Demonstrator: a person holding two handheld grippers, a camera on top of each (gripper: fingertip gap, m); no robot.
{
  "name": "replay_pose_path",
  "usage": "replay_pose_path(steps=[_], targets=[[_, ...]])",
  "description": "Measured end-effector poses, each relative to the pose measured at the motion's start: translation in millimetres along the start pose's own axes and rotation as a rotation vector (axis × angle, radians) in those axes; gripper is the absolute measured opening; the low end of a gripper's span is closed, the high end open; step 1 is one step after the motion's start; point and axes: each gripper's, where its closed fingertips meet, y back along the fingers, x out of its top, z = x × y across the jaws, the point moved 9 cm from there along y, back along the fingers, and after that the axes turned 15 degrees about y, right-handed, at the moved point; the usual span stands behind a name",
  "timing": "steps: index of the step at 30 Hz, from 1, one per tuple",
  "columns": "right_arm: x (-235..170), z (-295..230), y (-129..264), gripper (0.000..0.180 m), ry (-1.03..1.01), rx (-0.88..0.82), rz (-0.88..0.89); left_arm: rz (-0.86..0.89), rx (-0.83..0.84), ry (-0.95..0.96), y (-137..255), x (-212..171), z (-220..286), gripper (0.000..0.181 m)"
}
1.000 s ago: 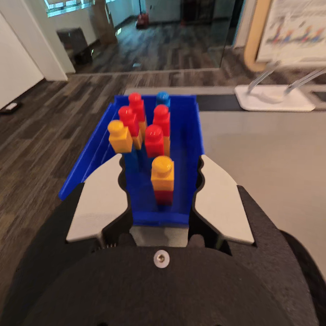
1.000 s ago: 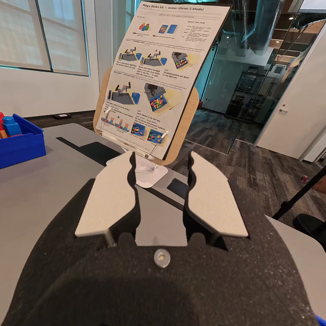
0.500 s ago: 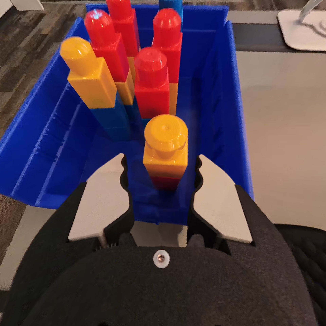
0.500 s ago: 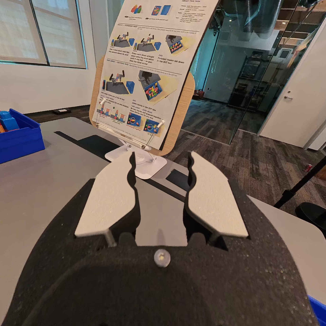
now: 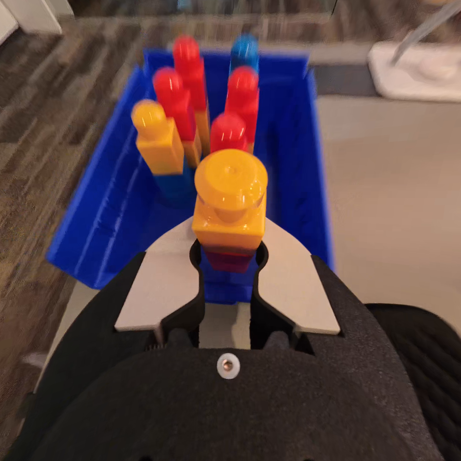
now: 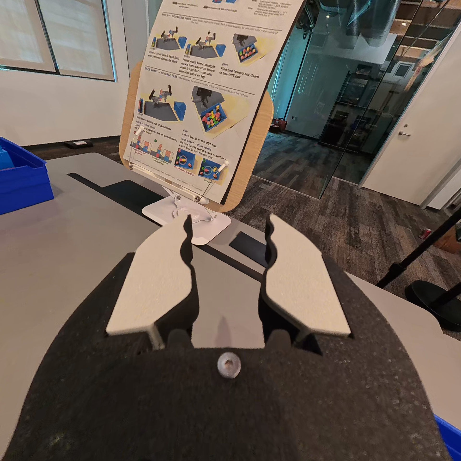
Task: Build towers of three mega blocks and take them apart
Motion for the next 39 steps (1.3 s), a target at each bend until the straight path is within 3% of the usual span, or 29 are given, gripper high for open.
replay_pose_path(steps=[3, 6, 12, 15, 18, 23, 25, 29, 31, 34, 39], targets=[[5, 1, 4, 0.054, -0.005, 0.001, 0.035, 0.212, -0.219, 0.011, 51, 36, 35, 0.041], [16, -3, 6, 0.054, -0.013, 0.035, 0.101, 0.310, -0.512, -0.079, 88, 67, 97, 0.040], [65, -43, 15, 0.054, -0.104, 0.430, 0.488, 0.244, -1.093, -0.241, 103, 91, 235, 0.040], [91, -73, 20, 0.060, -0.106, 0.632, 0.647, 0.170, -1.283, -0.277, 95, 91, 288, 0.040], [102, -96, 17, 0.072, -0.018, 0.671, 0.606, 0.136, -1.363, -0.318, 84, 87, 324, 0.040], [99, -120, -1, 0.073, 0.062, 0.731, 0.508, 0.075, -1.456, -0.323, 65, 77, 353, 0.040], [96, -129, -10, 0.068, 0.053, 0.785, 0.491, 0.052, -1.478, -0.316, 57, 73, 356, 0.040], [87, -145, -23, 0.037, 0.118, 0.891, 0.425, 0.014, -1.521, -0.302, 48, 68, 355, 0.040], [85, -146, -26, 0.036, 0.085, 0.928, 0.389, 0.012, -1.505, -0.306, 45, 66, 353, 0.040], [85, -143, -30, 0.035, 0.009, 0.942, 0.386, -0.011, -1.468, -0.339, 39, 61, 353, 0.056], [83, -141, -30, 0.035, 0.000, 0.971, 0.367, -0.026, -1.473, -0.361, 33, 57, 356, 0.043]])
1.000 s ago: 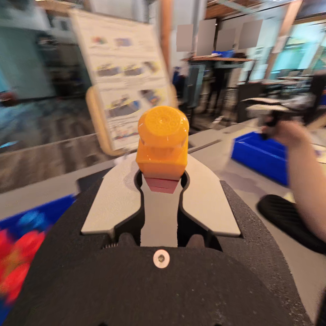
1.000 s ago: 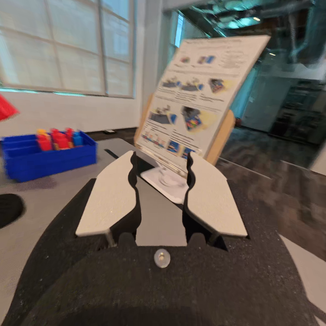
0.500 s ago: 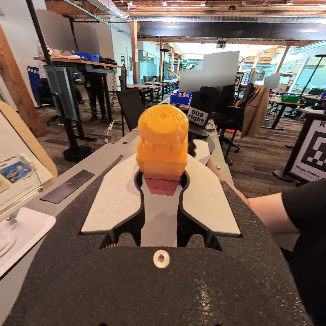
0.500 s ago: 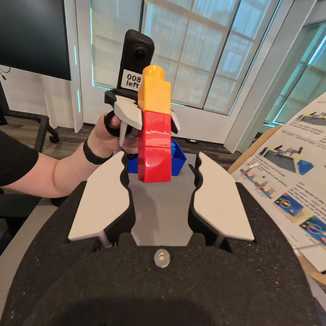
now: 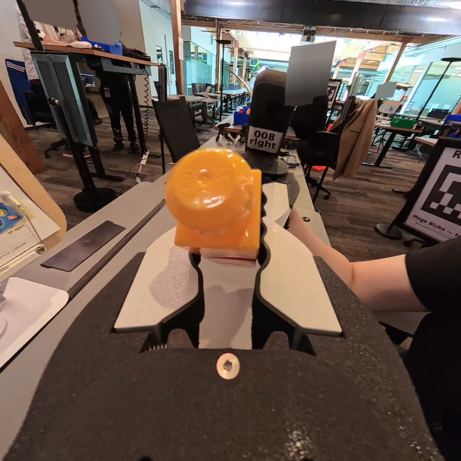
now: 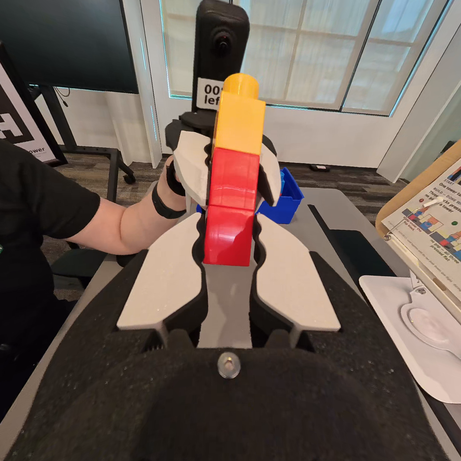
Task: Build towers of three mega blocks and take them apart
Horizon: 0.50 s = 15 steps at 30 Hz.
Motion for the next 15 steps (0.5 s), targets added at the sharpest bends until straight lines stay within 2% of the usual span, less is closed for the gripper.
replay_pose_path(steps=[3, 5, 8, 15], targets=[[-1, -1, 1, 0.035, -0.007, -0.007, 0.011, 0.007, -0.027, 0.014, -1, -1, 0, 0.041], [-4, -2, -2, 0.046, -0.001, -0.013, -0.028, 0.018, -0.035, 0.015, -1, 0, -1, 0.041], [-5, -3, -6, 0.039, 0.006, 0.008, -0.094, 0.017, -0.033, 0.014, 0, 0, -2, 0.041], [-7, 1, -12, 0.037, -0.118, 0.041, -0.059, 0.032, -0.027, 0.029, 7, 3, -4, 0.040]])
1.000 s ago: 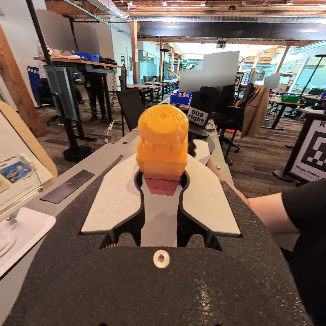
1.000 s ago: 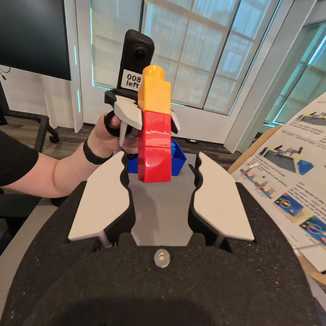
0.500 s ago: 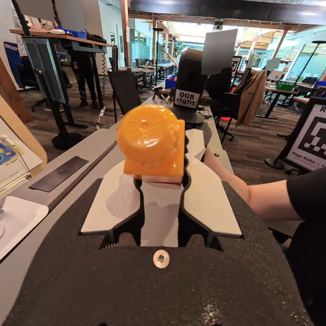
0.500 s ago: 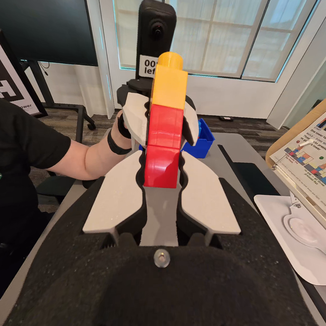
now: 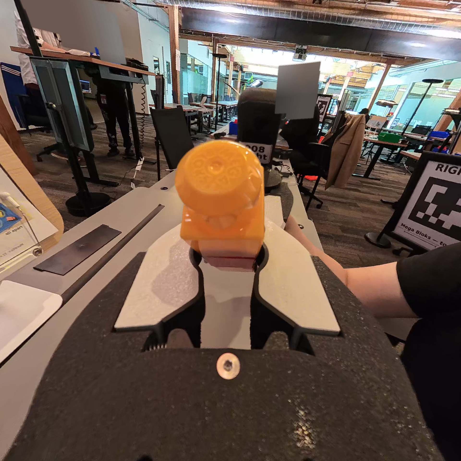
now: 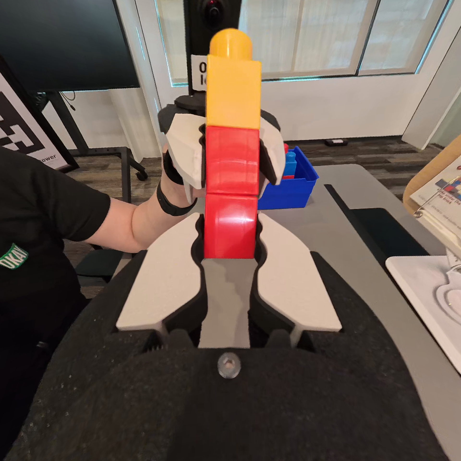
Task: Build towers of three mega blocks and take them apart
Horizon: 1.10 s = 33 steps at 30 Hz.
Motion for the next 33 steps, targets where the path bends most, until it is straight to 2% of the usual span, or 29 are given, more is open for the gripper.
replay_pose_path(steps=[2, 4, 7, 10, 11, 13, 16, 18, 21, 26, 29, 33], targets=[[-10, 3, 4, 0.037, -0.021, 0.004, -0.104, 0.132, 0.025, 0.013, 12, 8, -3, 0.041], [-23, 6, 12, 0.036, 0.004, -0.014, -0.206, 0.258, 0.011, 0.041, 43, 23, -6, 0.041], [-24, 9, 25, 0.037, -0.026, -0.023, -0.173, 0.248, 0.060, 0.005, 77, 30, -9, 0.040], [-22, 13, 55, 0.037, -0.047, -0.169, -0.253, 0.232, 0.047, 0.003, 83, 31, -5, 0.041], [-20, 13, 76, 0.037, -0.068, -0.262, -0.302, 0.210, 0.036, 0.004, 81, 30, -4, 0.041], [-25, 9, 136, 0.037, -0.119, -0.575, -0.443, 0.167, 0.031, 0.007, 73, 27, -5, 0.041], [-57, -17, 232, 0.037, -0.317, -0.944, -0.606, 0.115, 0.033, 0.006, 59, 22, -6, 0.041], [-92, -36, 285, 0.037, -0.512, -1.100, -0.664, 0.071, 0.018, 0.012, 50, 18, -6, 0.041], [-144, -59, 330, 0.037, -0.737, -1.167, -0.688, 0.024, 0.014, 0.007, 38, 12, -5, 0.041], [-198, -55, 350, 0.037, -0.859, -1.162, -0.708, -0.036, 0.015, 0.000, 26, 5, -4, 0.041], [-213, -48, 350, 0.038, -0.881, -1.179, -0.722, -0.047, 0.010, 0.006, 23, 3, -5, 0.041], [-222, -46, 356, 0.038, -0.962, -1.221, -0.625, -0.057, 0.008, 0.015, 21, 2, -6, 0.041]])
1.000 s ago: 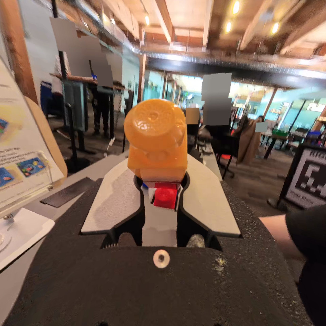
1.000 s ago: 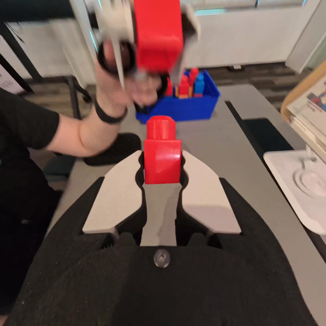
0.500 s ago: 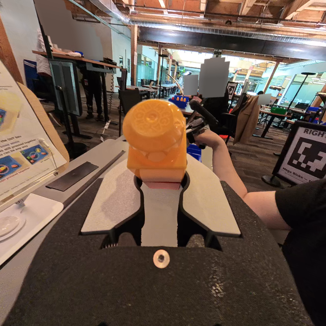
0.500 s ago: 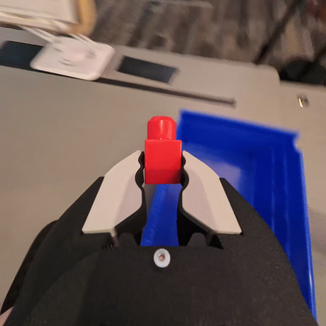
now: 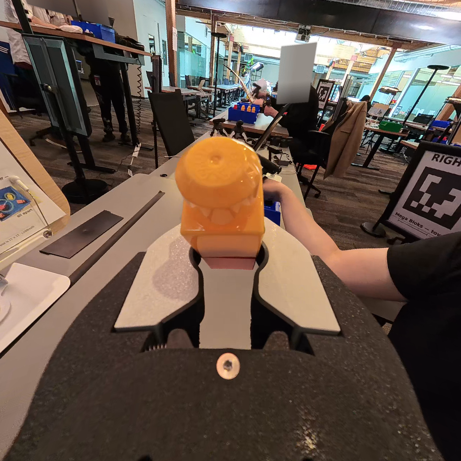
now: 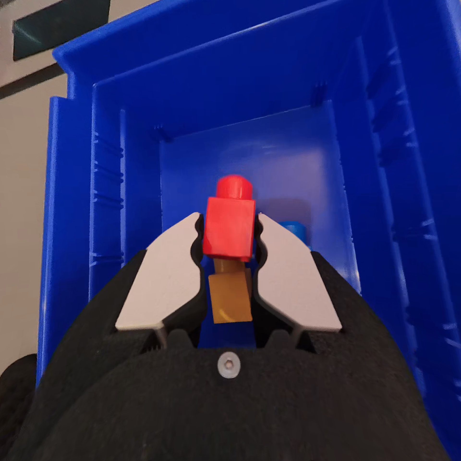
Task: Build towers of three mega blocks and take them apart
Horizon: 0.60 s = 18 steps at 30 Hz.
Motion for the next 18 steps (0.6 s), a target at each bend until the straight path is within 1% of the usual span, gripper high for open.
replay_pose_path(steps=[2, 4, 6, 9, 11, 13, 14, 17, 18], targets=[[0, 3, 5, 0.049, -0.026, -0.023, 0.019, -0.006, -0.002, 0.000, -1, -1, 0, 0.041], [4, 2, 17, 0.050, -0.034, -0.028, 0.056, -0.011, -0.002, 0.000, -3, -1, 0, 0.041], [16, -7, 38, 0.049, -0.014, -0.033, 0.128, -0.027, 0.002, 0.000, -6, -3, -1, 0.041], [50, -43, 79, 0.048, 0.118, -0.012, 0.322, -0.068, 0.059, -0.020, -13, -7, -5, 0.041], [75, -82, 102, 0.050, 0.234, 0.066, 0.462, -0.111, 0.085, -0.028, -20, -12, -8, 0.041], [98, -131, 116, 0.054, 0.354, 0.218, 0.588, -0.145, 0.091, -0.031, -26, -16, -9, 0.041], [108, -160, 121, 0.055, 0.418, 0.337, 0.634, -0.160, 0.091, -0.030, -29, -18, -9, 0.041], [124, -255, 127, 0.055, 0.615, 0.840, 0.705, -0.212, 0.083, -0.031, -38, -24, -9, 0.041], [126, -285, 126, 0.053, 0.671, 0.970, 0.709, -0.231, 0.082, -0.034, -41, -26, -9, 0.041]])
